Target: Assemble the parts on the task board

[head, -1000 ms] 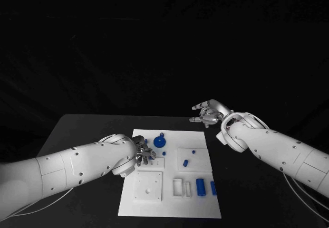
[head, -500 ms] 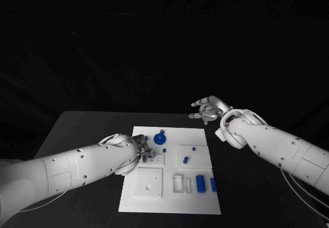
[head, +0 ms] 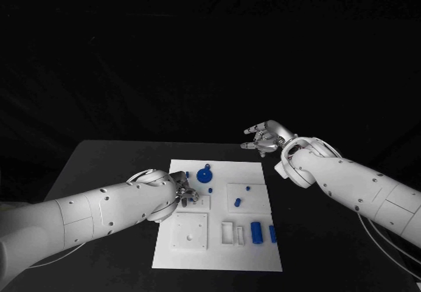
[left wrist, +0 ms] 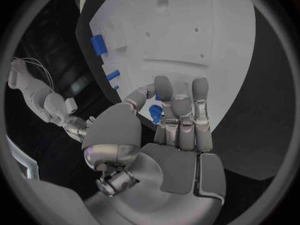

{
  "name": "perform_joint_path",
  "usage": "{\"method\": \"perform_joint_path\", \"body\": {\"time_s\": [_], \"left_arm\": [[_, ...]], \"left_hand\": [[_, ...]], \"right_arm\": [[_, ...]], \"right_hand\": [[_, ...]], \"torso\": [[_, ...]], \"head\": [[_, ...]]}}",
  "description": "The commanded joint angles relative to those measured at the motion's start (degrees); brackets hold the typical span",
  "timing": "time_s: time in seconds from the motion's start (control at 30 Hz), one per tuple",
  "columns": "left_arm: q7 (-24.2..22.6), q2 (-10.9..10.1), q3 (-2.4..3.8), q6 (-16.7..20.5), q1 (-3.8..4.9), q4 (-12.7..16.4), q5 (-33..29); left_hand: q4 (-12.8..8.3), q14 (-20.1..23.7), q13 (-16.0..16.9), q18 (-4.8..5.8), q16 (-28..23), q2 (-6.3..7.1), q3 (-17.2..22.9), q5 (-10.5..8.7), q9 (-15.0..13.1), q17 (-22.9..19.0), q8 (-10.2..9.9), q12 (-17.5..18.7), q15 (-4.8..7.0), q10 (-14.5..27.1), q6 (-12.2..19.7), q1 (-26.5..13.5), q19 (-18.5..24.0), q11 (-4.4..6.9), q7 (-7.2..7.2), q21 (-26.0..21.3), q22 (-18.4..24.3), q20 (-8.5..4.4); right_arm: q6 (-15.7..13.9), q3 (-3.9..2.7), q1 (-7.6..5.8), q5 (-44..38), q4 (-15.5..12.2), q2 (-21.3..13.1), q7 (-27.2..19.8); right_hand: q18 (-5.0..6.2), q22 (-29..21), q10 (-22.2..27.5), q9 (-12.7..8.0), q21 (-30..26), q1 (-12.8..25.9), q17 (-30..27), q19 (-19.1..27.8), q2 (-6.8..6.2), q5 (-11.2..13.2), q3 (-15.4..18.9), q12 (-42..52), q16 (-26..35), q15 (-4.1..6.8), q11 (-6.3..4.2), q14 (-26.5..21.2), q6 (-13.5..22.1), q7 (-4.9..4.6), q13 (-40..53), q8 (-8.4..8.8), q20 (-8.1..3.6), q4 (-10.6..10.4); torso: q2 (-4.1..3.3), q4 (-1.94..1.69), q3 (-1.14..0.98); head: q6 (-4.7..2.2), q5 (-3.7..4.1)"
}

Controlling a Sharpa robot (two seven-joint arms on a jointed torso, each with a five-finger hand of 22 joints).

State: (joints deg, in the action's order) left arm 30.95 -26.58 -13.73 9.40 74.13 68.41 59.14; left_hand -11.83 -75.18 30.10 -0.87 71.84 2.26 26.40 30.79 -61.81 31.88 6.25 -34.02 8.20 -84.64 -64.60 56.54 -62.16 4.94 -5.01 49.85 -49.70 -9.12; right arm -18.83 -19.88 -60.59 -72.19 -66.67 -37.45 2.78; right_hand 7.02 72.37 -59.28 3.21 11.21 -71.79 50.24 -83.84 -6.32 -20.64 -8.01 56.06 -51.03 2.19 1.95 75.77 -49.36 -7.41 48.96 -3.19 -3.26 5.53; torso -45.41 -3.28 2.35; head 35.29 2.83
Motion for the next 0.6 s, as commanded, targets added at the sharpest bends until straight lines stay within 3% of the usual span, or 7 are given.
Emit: {"method": "perform_joint_path", "body": {"time_s": [0.03, 0.2, 0.23, 0.4, 0.43, 0.57, 0.6], "left_arm": [[0.22, 0.41, 0.02, -1.89, -0.23, -0.29, 0.28], [0.32, 0.62, 0.02, -2.13, -0.49, -0.57, 0.45], [0.33, 0.64, 0.02, -2.15, -0.52, -0.63, 0.49], [0.3, 0.75, 0.02, -2.15, -0.61, -1.04, 0.58], [0.29, 0.78, 0.02, -2.14, -0.62, -1.12, 0.58], [0.27, 0.86, 0.02, -2.16, -0.65, -1.43, 0.6], [0.26, 0.88, 0.02, -2.16, -0.66, -1.49, 0.61]], "left_hand": [[-2.77, -0.24, -0.25, -0.42, -0.2, -0.2, 2.73, -0.41, 0.83, 0.31, 0.21, -0.22, 0.13, -1.53, -9.35, 0.85, -0.89, 0.58, 7.18, -1.41, -1.77, -0.15], [-2.75, -0.24, -0.32, -0.4, -0.25, -0.19, 2.69, -0.45, 0.97, 0.39, 0.25, -0.27, 0.16, -1.5, -9.33, 0.88, -1.08, 0.59, 7.17, -1.82, -2.31, -0.15], [-2.7, -0.24, -0.53, -0.26, -0.48, -0.2, 2.72, -0.39, 1.2, 0.53, 0.63, -0.32, 0.12, -1.56, -9.32, 0.94, -1.96, 0.48, 7.19, -4.87, -6.01, -0.15], [-2.61, -0.31, -0.6, -0.17, -0.57, -0.2, 2.68, -0.58, 1.42, 0.63, 0.73, -0.35, 0.08, -1.56, -9.27, 1.02, -3.08, 0.47, 7.17, -7.81, -9.46, -0.11], [-2.59, -0.28, -0.62, -0.03, -0.59, -0.18, 2.61, -0.74, 1.59, 0.65, 0.72, -0.34, 0.11, -1.56, -9.23, 1.08, -4.01, 0.49, 7.19, -10.66, -12.69, -0.12], [-2.59, -0.28, -0.62, -0.03, -0.59, -0.18, 2.61, -0.74, 1.59, 0.65, 0.72, -0.34, 0.11, -1.56, -9.23, 1.08, -4.01, 0.49, 7.19, -10.66, -12.69, -0.12], [-2.62, -0.4, -0.59, 0.22, -0.7, -0.27, 2.54, -0.77, 1.89, 0.56, 0.71, -0.44, 0.1, -1.54, -9.3, 1.18, -5.65, 0.49, 7.15, -14.79, -17.29, -0.19]], "right_arm": [[0.56, -0.03, -0.01, 0.17, 0.02, 0.11, 0.04], [0.7, -0.03, -0.01, 0.17, 0.08, 0.15, 0.2], [0.74, -0.03, -0.01, 0.17, 0.08, 0.16, 0.23], [0.79, -0.03, -0.01, 0.17, 0.09, 0.19, 0.31], [0.79, -0.03, -0.01, 0.17, 0.09, 0.19, 0.32], [0.78, -0.03, -0.01, 0.17, 0.1, 0.2, 0.32], [0.78, -0.03, -0.01, 0.17, 0.1, 0.2, 0.33]], "right_hand": [[0.9, 0.05, -0.18, 0.06, -0.22, 0.55, -0.04, -1.75, -0.09, -0.25, -0.2, 0.33, -0.27, 0.2, -0.4, 0.22, -0.49, -0.09, -0.06, -0.06, -0.14, 0.24], [0.9, 0.05, -0.18, 0.06, -0.22, 0.55, -0.04, -1.75, -0.09, -0.25, -0.2, 0.33, -0.27, 0.2, -0.4, 0.22, -0.49, -0.09, -0.06, -0.06, -0.14, 0.24], [0.9, 0.05, -0.18, 0.06, -0.22, 0.55, -0.04, -1.75, -0.09, -0.25, -0.2, 0.33, -0.27, 0.2, -0.4, 0.22, -0.49, -0.09, -0.06, -0.06, -0.14, 0.24], [0.91, 0.22, -0.31, 0.06, -0.14, 0.59, -0.01, -1.89, -0.06, -0.36, -0.25, 0.42, -0.34, 0.24, -0.43, 0.35, -0.53, -0.08, -0.05, -0.06, -0.18, 0.23], [0.91, 0.22, -0.31, 0.06, -0.14, 0.59, -0.01, -1.89, -0.06, -0.36, -0.25, 0.42, -0.34, 0.24, -0.43, 0.35, -0.53, -0.08, -0.05, -0.06, -0.18, 0.23], [0.9, 0.33, -0.32, 0.06, 0.01, 0.63, 0.02, -1.93, 0.0, -0.36, -0.28, 0.47, -0.37, 0.25, -0.44, 0.39, -0.59, -0.08, -0.02, -0.06, -0.2, 0.22], [0.9, 0.33, -0.32, 0.06, 0.01, 0.63, 0.02, -1.93, 0.0, -0.36, -0.28, 0.47, -0.37, 0.25, -0.44, 0.39, -0.59, -0.08, -0.02, -0.06, -0.2, 0.22]], "torso": [[-0.03, 0.03, -0.02], [-0.02, 0.01, 0.01], [-0.02, -0.01, 0.0], [-0.02, -0.01, -0.01], [-0.02, -0.01, 0.02], [-0.02, -0.01, 0.04], [-0.02, -0.01, 0.04]], "head": [[0.12, 0.04], [0.25, 0.17], [0.27, 0.16], [0.23, 0.16], [0.18, 0.2], [0.17, 0.17], [0.17, 0.17]]}}
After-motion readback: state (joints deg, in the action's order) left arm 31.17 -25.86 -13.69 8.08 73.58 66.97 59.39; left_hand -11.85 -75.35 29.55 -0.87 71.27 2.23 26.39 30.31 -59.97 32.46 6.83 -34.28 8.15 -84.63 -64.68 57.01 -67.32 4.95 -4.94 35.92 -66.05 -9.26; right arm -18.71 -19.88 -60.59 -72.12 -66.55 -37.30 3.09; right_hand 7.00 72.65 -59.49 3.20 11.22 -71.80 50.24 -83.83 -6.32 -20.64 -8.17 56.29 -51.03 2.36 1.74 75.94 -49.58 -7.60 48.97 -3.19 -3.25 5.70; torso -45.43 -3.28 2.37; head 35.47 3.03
